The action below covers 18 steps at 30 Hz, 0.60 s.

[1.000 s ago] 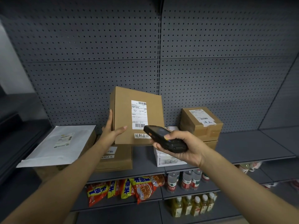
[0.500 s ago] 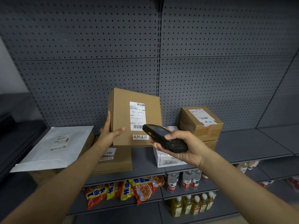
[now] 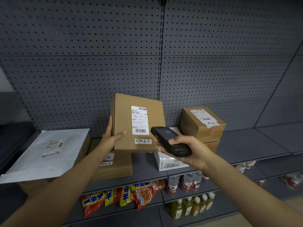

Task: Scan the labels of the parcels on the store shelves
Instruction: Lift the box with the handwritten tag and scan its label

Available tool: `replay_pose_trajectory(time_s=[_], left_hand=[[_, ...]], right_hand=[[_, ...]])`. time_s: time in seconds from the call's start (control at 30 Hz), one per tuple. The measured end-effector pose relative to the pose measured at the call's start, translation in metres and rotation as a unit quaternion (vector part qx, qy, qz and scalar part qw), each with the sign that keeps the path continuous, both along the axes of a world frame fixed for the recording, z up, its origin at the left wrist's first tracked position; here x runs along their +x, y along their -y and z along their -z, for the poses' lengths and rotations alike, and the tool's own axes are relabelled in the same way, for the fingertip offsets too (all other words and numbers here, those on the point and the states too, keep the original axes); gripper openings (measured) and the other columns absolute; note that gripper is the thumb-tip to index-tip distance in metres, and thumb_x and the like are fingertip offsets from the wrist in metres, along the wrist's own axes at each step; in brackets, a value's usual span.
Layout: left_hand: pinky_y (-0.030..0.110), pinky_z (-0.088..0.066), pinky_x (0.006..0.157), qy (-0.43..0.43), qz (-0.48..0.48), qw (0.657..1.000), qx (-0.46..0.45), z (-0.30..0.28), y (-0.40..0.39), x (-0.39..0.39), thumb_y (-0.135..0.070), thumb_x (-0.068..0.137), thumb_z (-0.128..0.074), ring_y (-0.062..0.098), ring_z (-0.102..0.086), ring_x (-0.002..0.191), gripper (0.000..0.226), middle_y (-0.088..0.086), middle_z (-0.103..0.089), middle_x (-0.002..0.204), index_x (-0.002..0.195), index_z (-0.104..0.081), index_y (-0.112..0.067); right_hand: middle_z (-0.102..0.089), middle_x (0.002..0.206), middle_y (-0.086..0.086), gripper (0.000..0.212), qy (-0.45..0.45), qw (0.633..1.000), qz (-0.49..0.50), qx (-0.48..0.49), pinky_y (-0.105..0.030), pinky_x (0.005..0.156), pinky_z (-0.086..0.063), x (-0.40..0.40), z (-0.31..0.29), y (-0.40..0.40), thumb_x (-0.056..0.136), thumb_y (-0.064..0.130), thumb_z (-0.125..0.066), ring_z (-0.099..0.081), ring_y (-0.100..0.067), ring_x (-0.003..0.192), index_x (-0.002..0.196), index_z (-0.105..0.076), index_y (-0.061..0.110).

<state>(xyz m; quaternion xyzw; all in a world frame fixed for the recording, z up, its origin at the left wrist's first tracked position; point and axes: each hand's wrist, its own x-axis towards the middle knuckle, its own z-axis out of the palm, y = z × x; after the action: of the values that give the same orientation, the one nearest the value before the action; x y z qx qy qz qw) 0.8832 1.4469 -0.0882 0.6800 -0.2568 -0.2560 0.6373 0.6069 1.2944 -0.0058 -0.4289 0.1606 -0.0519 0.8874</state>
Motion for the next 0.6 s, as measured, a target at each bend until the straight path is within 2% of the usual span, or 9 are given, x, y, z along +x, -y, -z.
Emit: replay_pose_trajectory(time_s=[0.07,0.1,0.17,0.2,0.27,0.33,0.4,0.5,0.6], left_hand=[[0.049,-0.038,0.110,-0.037,0.021,0.999,-0.027,0.006,0.008,-0.003,-0.029,0.083,-0.074,0.020,-0.050,0.128,0.099,-0.005,-0.043,0.149,0.148,-0.003,-0.054],[0.049,-0.038,0.111,-0.051,0.026,0.998,-0.030,0.010,0.013,-0.004,-0.026,0.085,-0.073,0.019,-0.051,0.127,0.098,-0.005,-0.045,0.147,0.151,-0.003,-0.049],[0.045,-0.038,0.111,-0.072,0.023,0.997,-0.030,0.017,0.025,-0.007,-0.024,0.086,-0.072,0.020,-0.050,0.127,0.097,-0.005,-0.047,0.145,0.152,-0.004,-0.045],[0.041,-0.039,0.108,-0.082,0.021,0.996,-0.028,0.021,0.031,-0.008,-0.023,0.086,-0.071,0.019,-0.050,0.126,0.096,-0.006,-0.048,0.143,0.153,-0.004,-0.044],[0.034,-0.042,0.100,-0.102,0.024,0.994,-0.027,0.028,0.046,-0.014,-0.021,0.088,-0.069,0.018,-0.051,0.121,0.094,-0.005,-0.050,0.137,0.153,-0.005,-0.041],[0.034,-0.044,0.095,-0.122,0.030,0.992,-0.030,0.036,0.063,-0.022,-0.020,0.089,-0.068,0.017,-0.055,0.114,0.090,-0.007,-0.055,0.129,0.153,-0.008,-0.039],[0.036,-0.047,0.091,-0.147,0.038,0.988,-0.028,0.045,0.082,-0.028,-0.019,0.088,-0.068,0.016,-0.058,0.108,0.079,-0.006,-0.060,0.123,0.149,-0.022,-0.038],[0.044,-0.048,0.094,-0.190,0.049,0.980,-0.027,0.060,0.112,-0.032,-0.020,0.085,-0.072,0.022,-0.059,0.113,0.070,0.003,-0.062,0.128,0.143,-0.036,-0.037],[0.039,-0.050,0.081,-0.215,0.050,0.975,-0.031,0.072,0.141,-0.038,-0.017,0.087,-0.069,0.022,-0.060,0.110,0.059,0.003,-0.064,0.123,0.136,-0.043,-0.037]], right_hand=[[-0.071,0.108,-0.023,0.069,-0.046,0.995,0.021,-0.083,-0.034,0.071,-0.061,0.003,0.013,0.008,0.064,-0.005,-0.067,-0.072,-0.034,0.094,0.130,-0.049,-0.001],[-0.072,0.110,-0.020,0.070,-0.063,0.990,0.032,-0.121,-0.038,0.079,-0.060,0.004,0.022,0.014,0.064,-0.004,-0.069,-0.071,-0.033,0.099,0.131,-0.051,0.007],[-0.066,0.122,-0.018,0.075,-0.085,0.979,0.070,-0.170,-0.052,0.097,-0.052,0.005,0.041,0.026,0.061,-0.003,-0.073,-0.064,-0.038,0.112,0.128,-0.054,0.023],[-0.064,0.126,-0.018,0.078,-0.094,0.974,0.095,-0.182,-0.056,0.099,-0.049,0.005,0.050,0.032,0.059,-0.002,-0.075,-0.061,-0.040,0.114,0.128,-0.054,0.028],[-0.061,0.128,-0.017,0.092,-0.116,0.964,0.145,-0.190,-0.056,0.094,-0.052,0.002,0.068,0.042,0.053,0.001,-0.080,-0.060,-0.040,0.114,0.134,-0.048,0.031],[-0.062,0.127,-0.016,0.105,-0.134,0.958,0.179,-0.179,-0.052,0.088,-0.056,-0.004,0.081,0.052,0.048,0.005,-0.083,-0.062,-0.041,0.112,0.140,-0.042,0.031],[-0.064,0.123,-0.017,0.104,-0.144,0.954,0.194,-0.176,-0.054,0.088,-0.056,-0.009,0.089,0.062,0.046,0.005,-0.083,-0.063,-0.042,0.109,0.139,-0.044,0.030],[-0.065,0.118,-0.020,0.092,-0.155,0.946,0.212,-0.188,-0.061,0.091,-0.051,-0.010,0.102,0.086,0.050,-0.001,-0.081,-0.062,-0.044,0.107,0.132,-0.051,0.028],[-0.065,0.117,-0.018,0.096,-0.171,0.943,0.212,-0.192,-0.063,0.089,-0.052,-0.005,0.115,0.116,0.049,-0.002,-0.082,-0.063,-0.043,0.106,0.133,-0.050,0.031]])
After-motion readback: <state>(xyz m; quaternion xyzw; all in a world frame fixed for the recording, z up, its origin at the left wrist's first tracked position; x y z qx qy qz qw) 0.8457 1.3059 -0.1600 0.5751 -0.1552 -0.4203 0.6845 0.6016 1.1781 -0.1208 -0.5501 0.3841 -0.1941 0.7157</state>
